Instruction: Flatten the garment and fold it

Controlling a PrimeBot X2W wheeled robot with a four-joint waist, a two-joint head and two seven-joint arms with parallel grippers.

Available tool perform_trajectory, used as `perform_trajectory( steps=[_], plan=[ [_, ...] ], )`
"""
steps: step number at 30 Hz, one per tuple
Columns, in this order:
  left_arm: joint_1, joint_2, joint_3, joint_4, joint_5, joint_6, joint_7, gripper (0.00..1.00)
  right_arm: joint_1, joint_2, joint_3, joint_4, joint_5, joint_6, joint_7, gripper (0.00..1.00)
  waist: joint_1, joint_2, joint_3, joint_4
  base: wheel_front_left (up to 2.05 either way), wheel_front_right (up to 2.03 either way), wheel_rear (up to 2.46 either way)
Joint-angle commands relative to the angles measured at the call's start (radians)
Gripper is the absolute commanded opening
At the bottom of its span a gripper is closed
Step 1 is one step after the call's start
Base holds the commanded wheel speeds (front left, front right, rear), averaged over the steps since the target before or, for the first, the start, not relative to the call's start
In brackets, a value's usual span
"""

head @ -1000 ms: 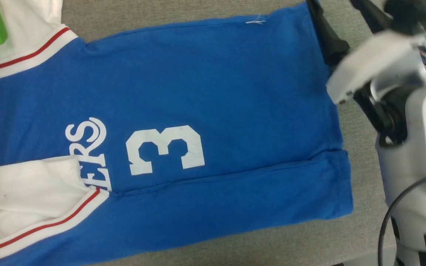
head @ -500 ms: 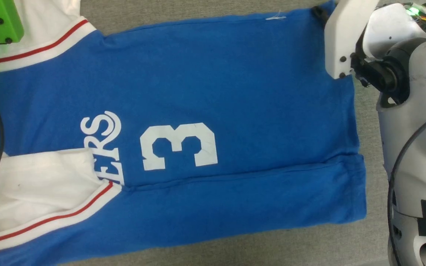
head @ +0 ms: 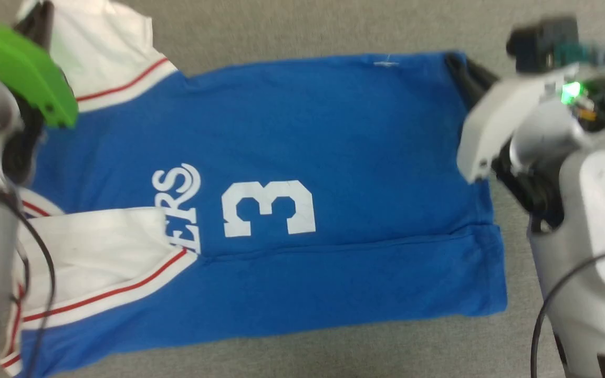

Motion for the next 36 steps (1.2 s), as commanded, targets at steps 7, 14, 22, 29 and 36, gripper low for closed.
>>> perform_trajectory(
  steps=[7, 14, 22, 29, 36],
  plan=[
    [0.284, -0.047, 0.032, -0.098, -0.063, 0.019, -0.113, 0.00, 0.164, -0.053, 0.025, 0.027, 0.033, -0.002, -0.159, 0.00, -0.0001, 0.0000, -0.251, 0.073, 0.00, 0.00, 0.00],
    [0.556, -0.099, 0.048, -0.179, -0.132, 0.065, -0.143, 0.00, 0.285, -0.104, 0.012, 0.071, 0.047, -0.002, -0.143, 0.00, -0.0001, 0.0000, -0.349, 0.110, 0.00, 0.00, 0.00],
    [0.767, -0.135, 0.052, -0.235, -0.186, 0.101, -0.148, 0.00, 0.371, -0.169, 0.040, 0.088, 0.063, -0.002, -0.022, 0.00, -0.0001, 0.0000, -0.385, 0.130, 0.00, 0.00, 0.00],
    [0.870, -0.156, 0.042, -0.226, -0.205, 0.112, -0.156, 0.00, 0.391, -0.212, 0.096, 0.132, 0.072, -0.002, 0.022, 0.00, -0.0001, 0.0000, -0.376, 0.143, 0.00, 0.00, 0.00],
    [0.852, -0.186, -0.022, -0.135, -0.193, 0.068, -0.163, 0.00, 0.395, -0.197, 0.122, 0.209, 0.094, -0.002, 0.038, 0.00, -0.0001, 0.0000, -0.368, 0.158, 0.00, 0.00, 0.00]
  ],
)
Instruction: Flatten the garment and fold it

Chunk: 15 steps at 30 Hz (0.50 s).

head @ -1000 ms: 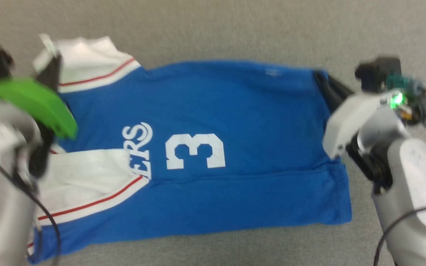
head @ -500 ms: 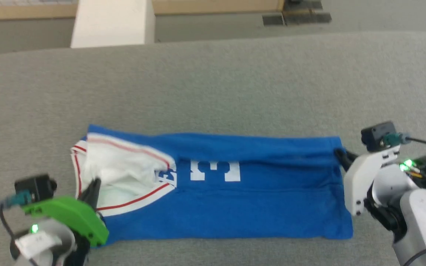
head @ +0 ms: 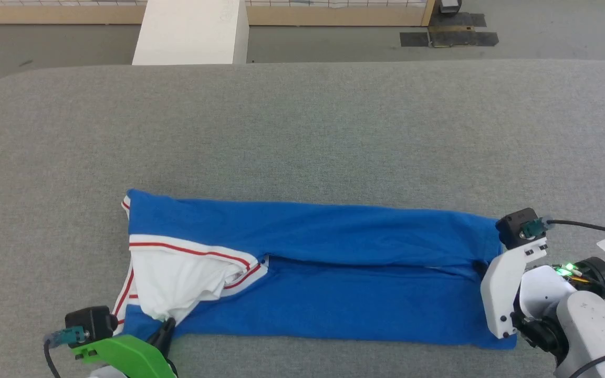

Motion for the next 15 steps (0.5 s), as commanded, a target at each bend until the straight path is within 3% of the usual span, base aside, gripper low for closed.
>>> perform_trajectory(
  steps=[1, 2, 4, 10, 15],
  plan=[
    [-0.010, -0.012, -0.005, 0.016, 0.004, -0.009, -0.004, 0.00, 0.018, 0.013, -0.008, 0.010, 0.014, -0.002, 0.007, 0.00, 0.0001, 0.0000, -0.005, -0.002, 0.00, 0.00, 0.00],
    [-0.011, -0.016, -0.006, 0.022, 0.001, -0.015, -0.009, 0.00, 0.021, 0.017, -0.014, 0.010, 0.018, -0.002, 0.007, 0.27, 0.0001, 0.0000, -0.010, -0.002, 0.00, 0.00, 0.00],
    [-0.009, -0.019, -0.007, 0.035, 0.000, -0.023, -0.022, 1.00, 0.033, 0.027, -0.037, 0.004, 0.024, -0.002, -0.001, 1.00, 0.0001, 0.0000, -0.023, -0.003, 0.00, 0.00, 0.00],
    [-0.007, -0.013, -0.004, 0.029, 0.045, -0.037, -0.108, 1.00, 0.110, 0.075, -0.140, -0.082, 0.036, -0.002, -0.063, 1.00, 0.0001, 0.0000, -0.061, -0.003, 0.00, 0.00, 0.00],
    [-0.033, 0.000, -0.009, 0.014, 0.138, -0.038, -0.231, 1.00, 0.201, 0.159, -0.245, -0.188, 0.020, -0.002, -0.141, 1.00, 0.0001, 0.0000, -0.082, 0.001, 0.00, 0.00, 0.00]
  ],
)
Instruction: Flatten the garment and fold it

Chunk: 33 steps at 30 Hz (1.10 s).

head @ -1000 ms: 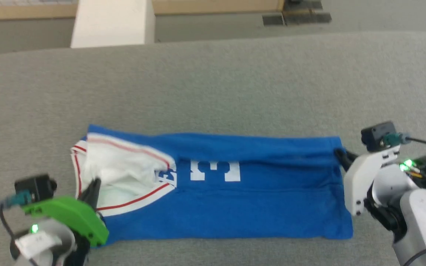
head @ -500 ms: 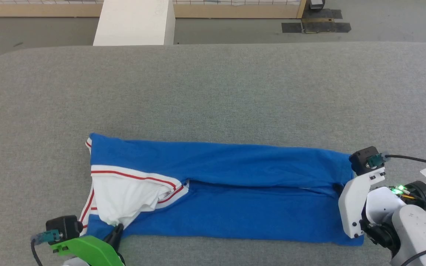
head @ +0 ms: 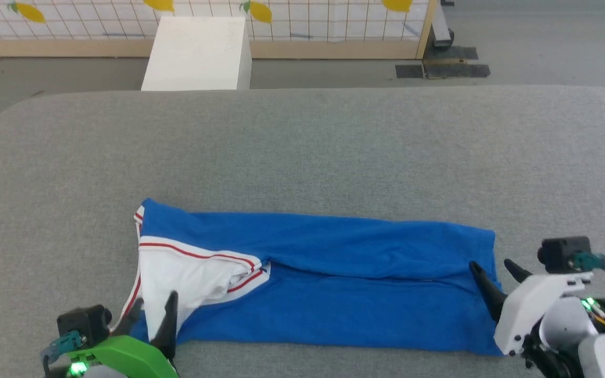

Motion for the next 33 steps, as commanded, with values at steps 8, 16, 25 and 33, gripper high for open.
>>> perform_trajectory(
  steps=[8, 16, 25, 33],
  plan=[
    [-0.124, 0.011, -0.003, 0.021, 0.157, 0.005, -0.203, 1.00, 0.073, 0.111, -0.132, -0.110, -0.032, -0.002, -0.130, 1.00, 0.0001, 0.0000, -0.018, -0.007, 0.00, 0.00, 0.00],
    [-0.236, -0.041, 0.045, 0.083, 0.249, 0.016, -0.248, 1.00, 0.010, 0.114, -0.184, 0.005, 0.051, -0.002, -0.196, 1.00, 0.0001, 0.0000, -0.026, -0.010, 0.00, 0.00, 0.00],
    [-0.254, -0.108, 0.157, 0.091, 0.345, -0.013, -0.249, 1.00, -0.104, 0.114, -0.210, 0.245, -0.002, -0.002, -0.056, 1.00, 0.0001, 0.0000, -0.013, -0.023, 0.00, 0.00, 0.00],
    [-0.241, -0.145, 0.194, 0.103, 0.401, -0.049, -0.249, 1.00, -0.166, 0.114, -0.144, 0.376, -0.043, -0.002, 0.106, 1.00, 0.0001, 0.0000, -0.002, -0.023, 0.00, 0.00, 0.00]
  ],
)
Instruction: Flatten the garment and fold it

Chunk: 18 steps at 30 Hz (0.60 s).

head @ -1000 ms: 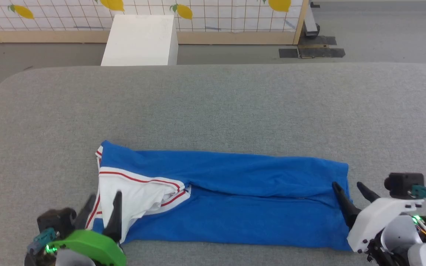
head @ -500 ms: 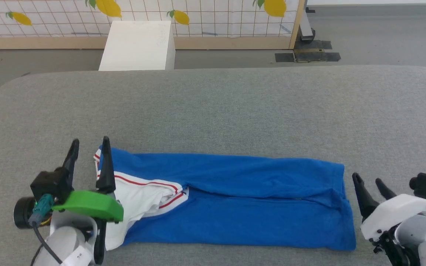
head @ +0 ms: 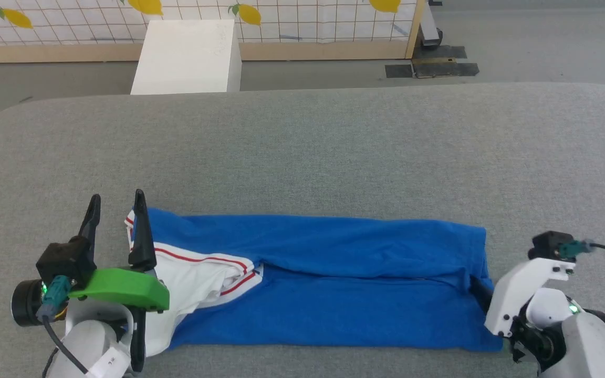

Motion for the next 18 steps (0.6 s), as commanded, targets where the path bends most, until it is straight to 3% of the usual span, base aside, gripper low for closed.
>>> perform_trajectory(
  steps=[1, 2, 5, 6, 13, 18],
  plan=[
    [0.000, -0.007, 0.006, 0.008, 0.018, -0.011, -0.008, 1.00, 0.001, 0.006, 0.020, 0.018, -0.008, -0.001, 0.030, 1.00, 0.0000, 0.0000, 0.000, 0.001, 0.00, 0.00, 0.00],
    [0.000, -0.010, 0.010, 0.014, 0.023, -0.017, -0.008, 1.00, 0.002, 0.006, 0.031, 0.019, -0.010, -0.001, 0.049, 1.00, 0.0000, 0.0000, -0.001, 0.001, 0.00, 0.00, 0.00],
    [-0.001, -0.019, 0.022, 0.026, 0.034, -0.032, -0.008, 1.00, 0.010, 0.006, 0.048, 0.005, -0.017, -0.001, 0.084, 0.08, 0.0000, 0.0000, -0.003, 0.001, 0.00, 0.00, 0.00],
    [0.000, -0.022, 0.026, 0.028, 0.036, -0.035, -0.008, 1.00, 0.013, 0.006, 0.050, -0.002, -0.021, -0.001, 0.087, 0.00, 0.0000, 0.0000, -0.004, 0.000, 0.00, 0.00, 0.00],
    [0.005, -0.039, 0.051, 0.044, 0.056, -0.059, -0.008, 1.00, 0.027, 0.006, 0.019, -0.060, -0.051, -0.001, 0.061, 0.00, 0.0000, 0.0000, -0.008, -0.002, 0.00, 0.00, 0.00],
    [0.006, -0.050, 0.065, 0.056, 0.066, -0.074, -0.008, 1.00, 0.036, 0.006, -0.072, -0.095, -0.138, -0.001, 0.014, 0.00, 0.0000, 0.0000, -0.010, 0.001, 0.00, 0.00, 0.00]
  ],
)
